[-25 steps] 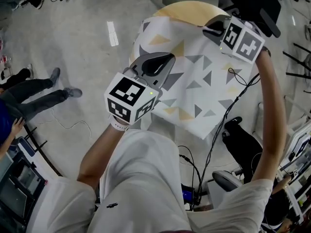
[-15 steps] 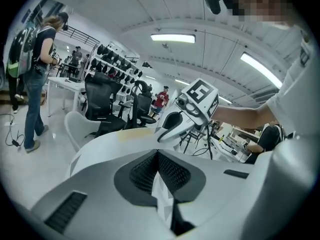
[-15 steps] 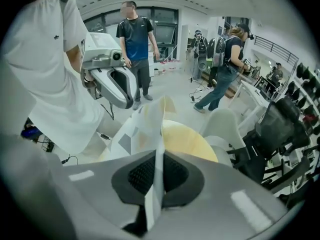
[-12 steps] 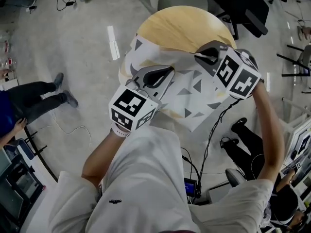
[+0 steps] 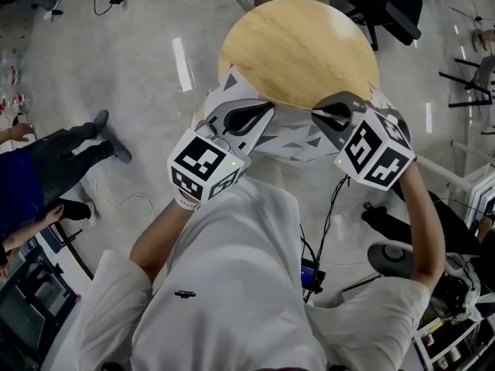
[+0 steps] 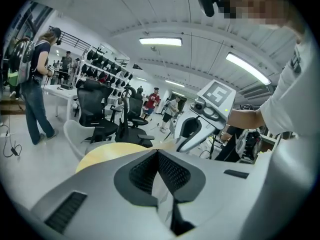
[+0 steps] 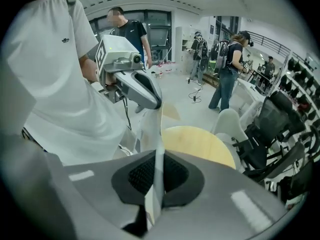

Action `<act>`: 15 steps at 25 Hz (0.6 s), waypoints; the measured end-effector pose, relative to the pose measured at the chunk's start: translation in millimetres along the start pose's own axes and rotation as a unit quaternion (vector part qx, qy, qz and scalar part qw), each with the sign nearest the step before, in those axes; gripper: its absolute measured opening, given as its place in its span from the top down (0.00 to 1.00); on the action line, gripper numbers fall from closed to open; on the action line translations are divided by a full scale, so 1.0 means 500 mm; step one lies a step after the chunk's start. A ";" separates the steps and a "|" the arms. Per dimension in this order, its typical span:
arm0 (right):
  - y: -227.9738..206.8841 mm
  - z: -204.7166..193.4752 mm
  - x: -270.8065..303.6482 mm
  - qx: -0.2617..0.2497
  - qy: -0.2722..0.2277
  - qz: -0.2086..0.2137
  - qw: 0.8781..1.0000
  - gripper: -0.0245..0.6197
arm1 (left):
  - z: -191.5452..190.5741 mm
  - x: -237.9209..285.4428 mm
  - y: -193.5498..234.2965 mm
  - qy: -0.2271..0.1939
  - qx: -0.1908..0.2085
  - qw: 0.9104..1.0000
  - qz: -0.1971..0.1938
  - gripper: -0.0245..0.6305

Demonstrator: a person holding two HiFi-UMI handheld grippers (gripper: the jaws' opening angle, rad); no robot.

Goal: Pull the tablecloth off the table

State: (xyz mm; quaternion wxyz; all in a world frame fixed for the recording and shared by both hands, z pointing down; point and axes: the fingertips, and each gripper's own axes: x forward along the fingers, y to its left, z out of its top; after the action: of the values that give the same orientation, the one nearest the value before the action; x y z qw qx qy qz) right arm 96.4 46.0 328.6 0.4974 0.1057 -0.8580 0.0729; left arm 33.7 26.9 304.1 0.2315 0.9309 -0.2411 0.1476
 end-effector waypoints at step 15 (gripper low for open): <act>0.281 0.195 -0.033 0.159 -0.126 -0.057 0.978 0.94 | -0.036 -0.261 -0.047 -0.005 0.042 0.997 -0.066 0.95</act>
State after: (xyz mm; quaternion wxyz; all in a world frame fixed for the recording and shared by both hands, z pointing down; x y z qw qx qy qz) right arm -13.2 161.0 263.2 0.3659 0.2404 -0.8836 0.1660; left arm -66.9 103.9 260.5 0.2005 0.9543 -0.1736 0.1376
